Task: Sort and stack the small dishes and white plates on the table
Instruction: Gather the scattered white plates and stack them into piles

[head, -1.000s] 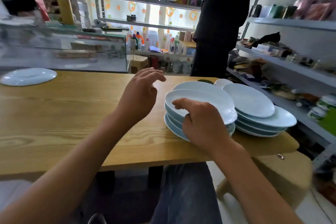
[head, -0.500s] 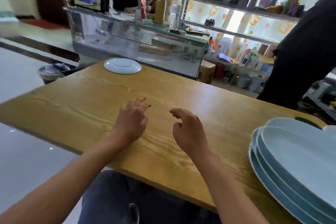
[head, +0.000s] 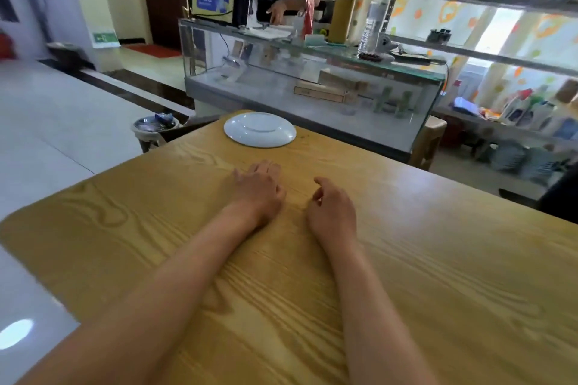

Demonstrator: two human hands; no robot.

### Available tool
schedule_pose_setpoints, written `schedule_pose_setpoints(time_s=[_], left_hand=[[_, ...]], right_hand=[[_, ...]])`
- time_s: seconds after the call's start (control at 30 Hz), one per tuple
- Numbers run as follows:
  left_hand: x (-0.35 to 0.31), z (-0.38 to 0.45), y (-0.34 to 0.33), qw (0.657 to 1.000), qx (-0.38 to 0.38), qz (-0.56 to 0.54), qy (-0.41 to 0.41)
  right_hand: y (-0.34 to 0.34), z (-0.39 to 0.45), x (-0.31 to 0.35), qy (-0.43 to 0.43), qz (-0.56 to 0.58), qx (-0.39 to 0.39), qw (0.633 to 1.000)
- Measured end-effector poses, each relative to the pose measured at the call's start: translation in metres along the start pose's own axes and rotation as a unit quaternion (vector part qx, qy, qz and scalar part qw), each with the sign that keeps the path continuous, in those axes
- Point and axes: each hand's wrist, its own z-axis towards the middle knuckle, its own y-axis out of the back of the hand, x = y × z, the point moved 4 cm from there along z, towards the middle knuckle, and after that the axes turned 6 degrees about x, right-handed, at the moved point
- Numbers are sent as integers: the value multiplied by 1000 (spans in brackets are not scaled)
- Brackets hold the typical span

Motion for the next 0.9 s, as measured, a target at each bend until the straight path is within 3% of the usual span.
schedule_pose_setpoints(time_s=[0.17, 0.3, 0.37, 0.63, 0.9], left_hand=[[5, 49, -2, 999, -28, -5, 36], [10, 83, 3, 989, -144, -17, 17], [17, 104, 4, 986, -162, -27, 28], [30, 149, -15, 993, -17, 7, 112], [26, 90, -8, 998, -23, -47, 20]], right_hand=[[-9, 36, 1, 7, -54, 84, 995], [-10, 40, 0, 2, -25, 68, 997], [-10, 40, 1, 6, -22, 57, 998], [-12, 45, -3, 12, -17, 34, 999], [-15, 50, -9, -8, 11, -6, 1000]])
